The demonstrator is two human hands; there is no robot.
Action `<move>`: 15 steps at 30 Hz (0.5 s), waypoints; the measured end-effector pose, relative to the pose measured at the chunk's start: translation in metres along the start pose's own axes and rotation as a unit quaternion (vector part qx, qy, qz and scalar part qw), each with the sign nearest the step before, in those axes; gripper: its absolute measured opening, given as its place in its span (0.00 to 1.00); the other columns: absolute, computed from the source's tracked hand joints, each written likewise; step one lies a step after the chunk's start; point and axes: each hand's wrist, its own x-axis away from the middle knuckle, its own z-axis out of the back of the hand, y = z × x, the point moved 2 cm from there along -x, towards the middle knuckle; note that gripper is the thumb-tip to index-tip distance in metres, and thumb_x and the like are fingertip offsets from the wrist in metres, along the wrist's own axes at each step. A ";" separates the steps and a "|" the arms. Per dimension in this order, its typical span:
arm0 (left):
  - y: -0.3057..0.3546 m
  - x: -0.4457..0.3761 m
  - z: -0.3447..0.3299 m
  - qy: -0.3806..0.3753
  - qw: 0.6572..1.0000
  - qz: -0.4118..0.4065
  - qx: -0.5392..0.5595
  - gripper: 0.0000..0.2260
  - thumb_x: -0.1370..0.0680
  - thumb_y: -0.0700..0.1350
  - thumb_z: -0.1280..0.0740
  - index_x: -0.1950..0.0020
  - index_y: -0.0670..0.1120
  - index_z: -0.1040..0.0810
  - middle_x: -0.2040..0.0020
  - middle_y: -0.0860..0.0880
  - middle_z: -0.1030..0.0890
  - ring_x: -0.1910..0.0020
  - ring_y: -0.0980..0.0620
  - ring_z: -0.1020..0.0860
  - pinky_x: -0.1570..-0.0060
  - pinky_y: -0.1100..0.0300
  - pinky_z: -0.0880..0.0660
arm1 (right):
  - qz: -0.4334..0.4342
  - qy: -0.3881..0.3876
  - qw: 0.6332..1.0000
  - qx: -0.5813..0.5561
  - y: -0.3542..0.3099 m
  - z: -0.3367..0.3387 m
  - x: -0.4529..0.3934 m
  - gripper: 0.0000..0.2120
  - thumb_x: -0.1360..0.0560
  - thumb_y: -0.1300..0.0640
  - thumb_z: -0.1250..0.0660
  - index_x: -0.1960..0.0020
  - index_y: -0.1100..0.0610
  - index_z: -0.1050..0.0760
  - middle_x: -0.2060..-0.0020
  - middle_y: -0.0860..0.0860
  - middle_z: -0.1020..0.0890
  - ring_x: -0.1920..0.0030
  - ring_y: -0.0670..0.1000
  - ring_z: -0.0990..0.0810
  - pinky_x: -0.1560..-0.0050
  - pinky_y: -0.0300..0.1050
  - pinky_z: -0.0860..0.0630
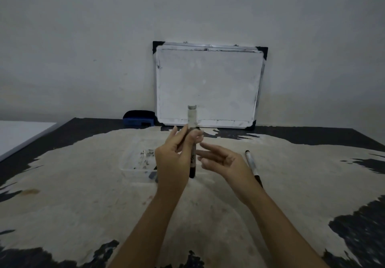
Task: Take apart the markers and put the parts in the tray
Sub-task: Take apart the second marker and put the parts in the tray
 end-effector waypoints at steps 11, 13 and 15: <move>-0.019 0.012 -0.013 -0.130 0.973 0.190 0.028 0.14 0.22 0.48 0.40 0.36 0.52 0.32 0.38 0.53 0.25 0.39 0.59 0.27 0.40 0.65 0.28 | -0.025 0.049 0.993 0.109 -0.006 0.016 -0.003 0.03 0.31 0.64 0.28 0.58 0.59 0.19 0.64 0.58 0.16 0.65 0.51 0.19 0.63 0.38 0.21; -0.029 0.023 -0.017 -0.205 0.960 0.179 -0.064 0.22 0.21 0.53 0.42 0.28 0.52 0.40 0.29 0.54 0.34 0.32 0.61 0.37 0.33 0.62 0.38 | -0.052 0.141 0.976 0.160 -0.006 0.036 -0.005 0.02 0.31 0.65 0.28 0.60 0.59 0.19 0.68 0.54 0.18 0.70 0.47 0.21 0.71 0.32 0.24; -0.036 0.034 -0.020 -0.272 0.939 0.165 -0.129 0.26 0.22 0.56 0.44 0.25 0.52 0.47 0.25 0.56 0.43 0.29 0.62 0.46 0.31 0.63 0.47 | -0.081 0.261 0.913 0.304 -0.003 0.061 -0.002 0.02 0.31 0.62 0.28 0.59 0.60 0.18 0.70 0.53 0.19 0.72 0.45 0.22 0.75 0.32 0.28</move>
